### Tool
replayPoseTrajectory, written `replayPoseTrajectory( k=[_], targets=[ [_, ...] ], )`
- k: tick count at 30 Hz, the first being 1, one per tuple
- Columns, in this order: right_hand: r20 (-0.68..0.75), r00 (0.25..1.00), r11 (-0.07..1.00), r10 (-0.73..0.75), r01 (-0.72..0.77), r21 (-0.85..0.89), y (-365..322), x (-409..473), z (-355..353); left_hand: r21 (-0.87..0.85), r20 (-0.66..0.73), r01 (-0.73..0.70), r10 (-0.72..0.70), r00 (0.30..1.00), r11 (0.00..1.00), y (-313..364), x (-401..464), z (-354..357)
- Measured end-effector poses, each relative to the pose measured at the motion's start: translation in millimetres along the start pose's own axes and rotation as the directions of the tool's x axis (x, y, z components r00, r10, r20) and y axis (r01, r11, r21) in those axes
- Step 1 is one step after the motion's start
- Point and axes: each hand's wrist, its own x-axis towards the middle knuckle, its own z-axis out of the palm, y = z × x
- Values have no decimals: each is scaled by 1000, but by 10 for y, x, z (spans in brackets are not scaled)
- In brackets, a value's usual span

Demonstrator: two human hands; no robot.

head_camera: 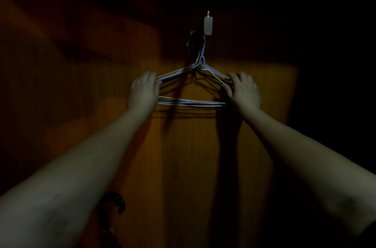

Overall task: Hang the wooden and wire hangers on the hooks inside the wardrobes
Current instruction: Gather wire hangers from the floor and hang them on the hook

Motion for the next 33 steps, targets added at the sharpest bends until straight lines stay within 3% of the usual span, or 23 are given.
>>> replayPoseTrajectory(
  k=[3,7,11,26,33],
  targets=[
    [-29,1000,998,-6,8,65,-15,-14,20,13,5,-5,5,1000,1000,85,-5,-18],
    [-63,995,954,73,-51,297,-32,26,5,13,-7,52,-52,999,999,159,15,-17],
    [-26,992,926,124,-106,363,-66,87,-23,14,-18,96,-96,995,995,169,81,-20],
    [56,976,917,211,-218,335,-118,89,-297,20,79,181,-182,980,983,238,60,-218],
    [56,950,926,306,-311,214,-209,-272,-760,71,18,164,-165,986,984,378,-250,-667]
  ],
)
